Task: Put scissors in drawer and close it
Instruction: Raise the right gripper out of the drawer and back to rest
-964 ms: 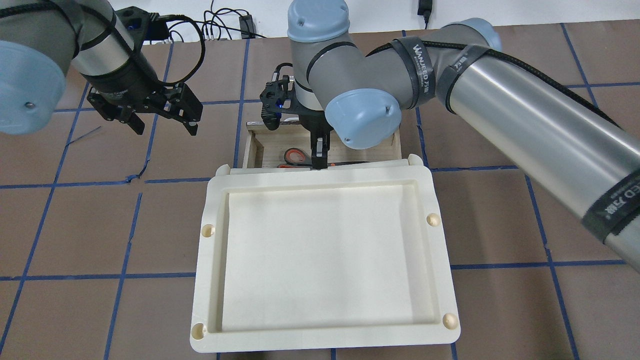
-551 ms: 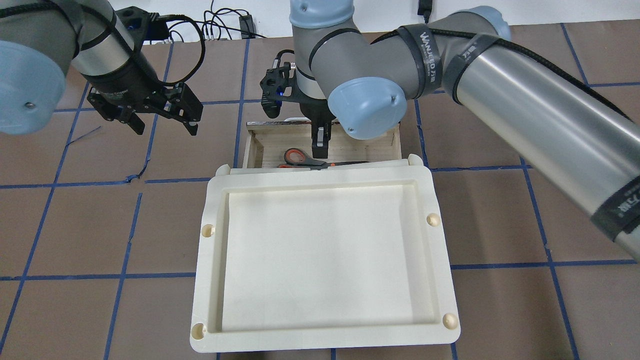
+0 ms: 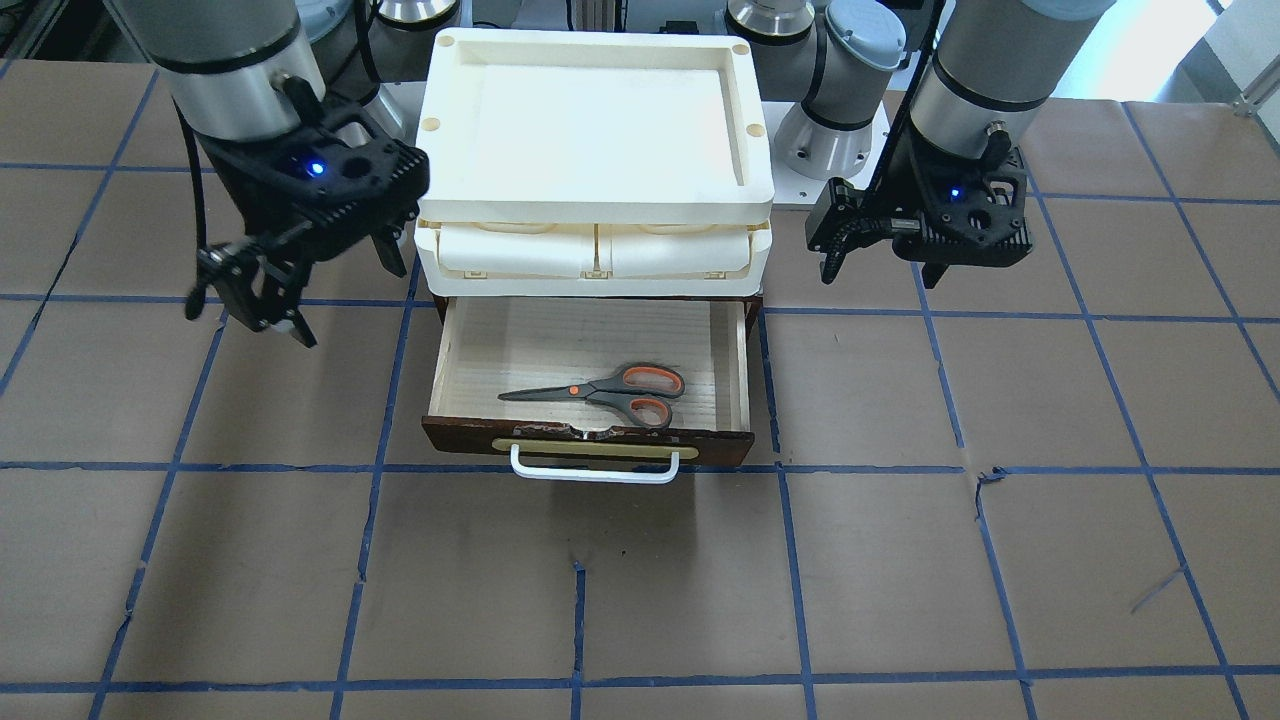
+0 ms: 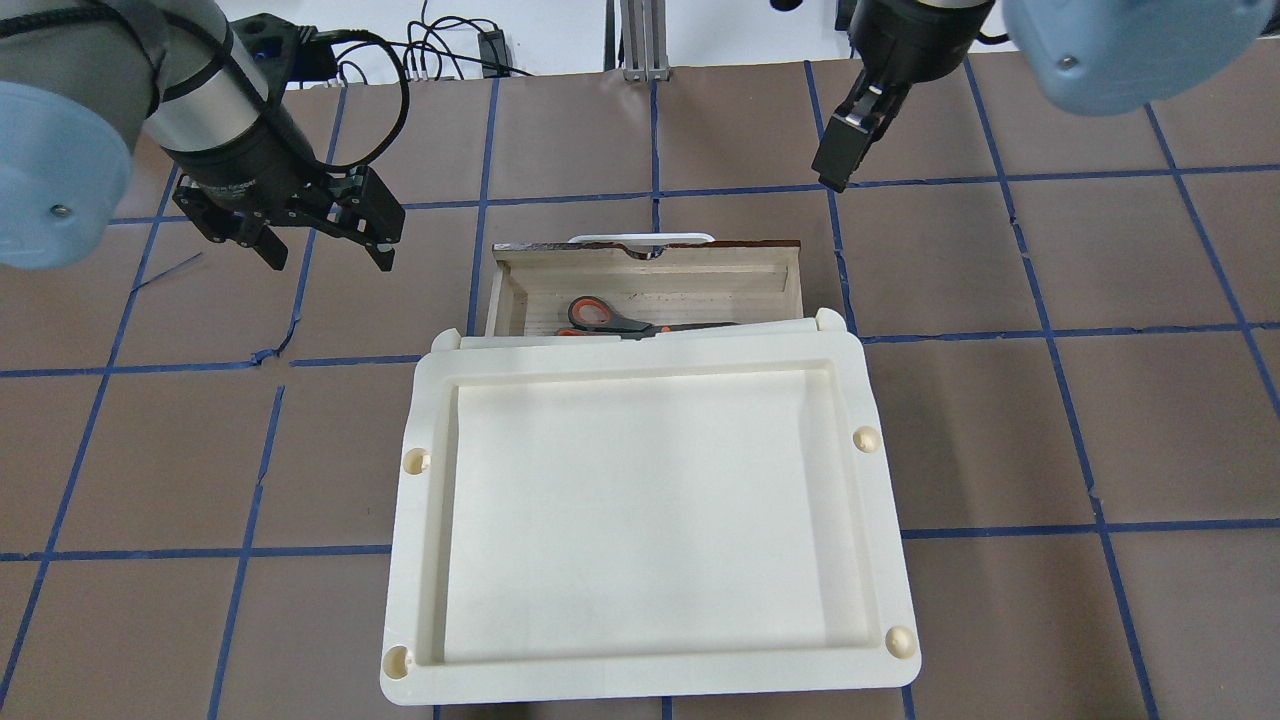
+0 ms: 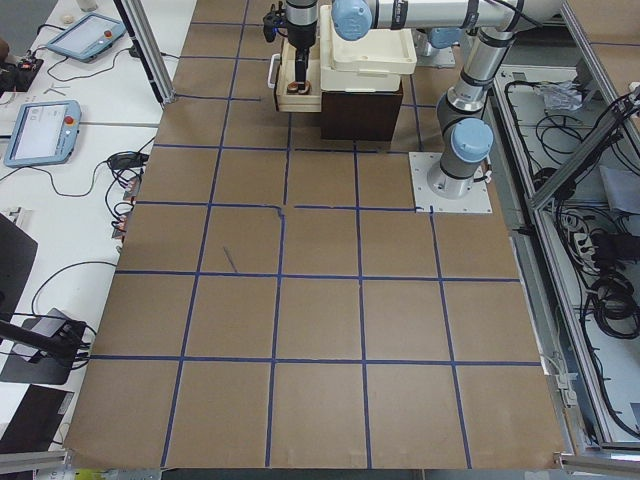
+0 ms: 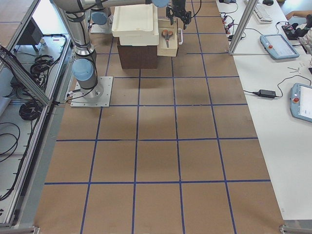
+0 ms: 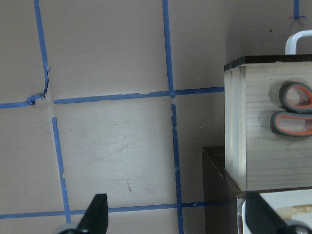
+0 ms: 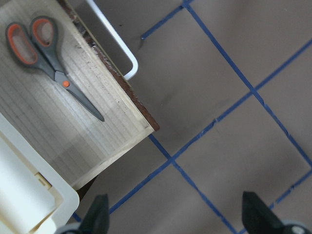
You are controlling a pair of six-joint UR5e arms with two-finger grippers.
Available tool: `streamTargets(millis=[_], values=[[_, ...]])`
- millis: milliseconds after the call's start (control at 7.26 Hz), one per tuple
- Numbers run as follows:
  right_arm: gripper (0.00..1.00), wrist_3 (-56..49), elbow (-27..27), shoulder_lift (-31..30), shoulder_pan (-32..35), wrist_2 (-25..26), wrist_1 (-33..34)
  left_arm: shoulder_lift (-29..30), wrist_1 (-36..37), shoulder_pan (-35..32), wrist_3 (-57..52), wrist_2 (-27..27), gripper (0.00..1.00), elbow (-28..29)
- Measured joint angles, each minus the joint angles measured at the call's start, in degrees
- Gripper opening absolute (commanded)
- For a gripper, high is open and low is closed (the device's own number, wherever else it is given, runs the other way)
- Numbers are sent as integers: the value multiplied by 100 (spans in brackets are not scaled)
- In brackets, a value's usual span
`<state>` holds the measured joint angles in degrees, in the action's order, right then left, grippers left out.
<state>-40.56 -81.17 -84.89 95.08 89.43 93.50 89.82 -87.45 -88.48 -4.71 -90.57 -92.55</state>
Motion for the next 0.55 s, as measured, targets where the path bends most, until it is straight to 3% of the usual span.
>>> streamTargets(millis=[275, 551], values=[[100, 1796, -195, -207, -246, 271, -189, 24, 43, 17, 13, 13, 100, 40], [100, 2872, -629, -251, -664, 244, -27, 221, 529, 60, 4, 57, 100, 166]])
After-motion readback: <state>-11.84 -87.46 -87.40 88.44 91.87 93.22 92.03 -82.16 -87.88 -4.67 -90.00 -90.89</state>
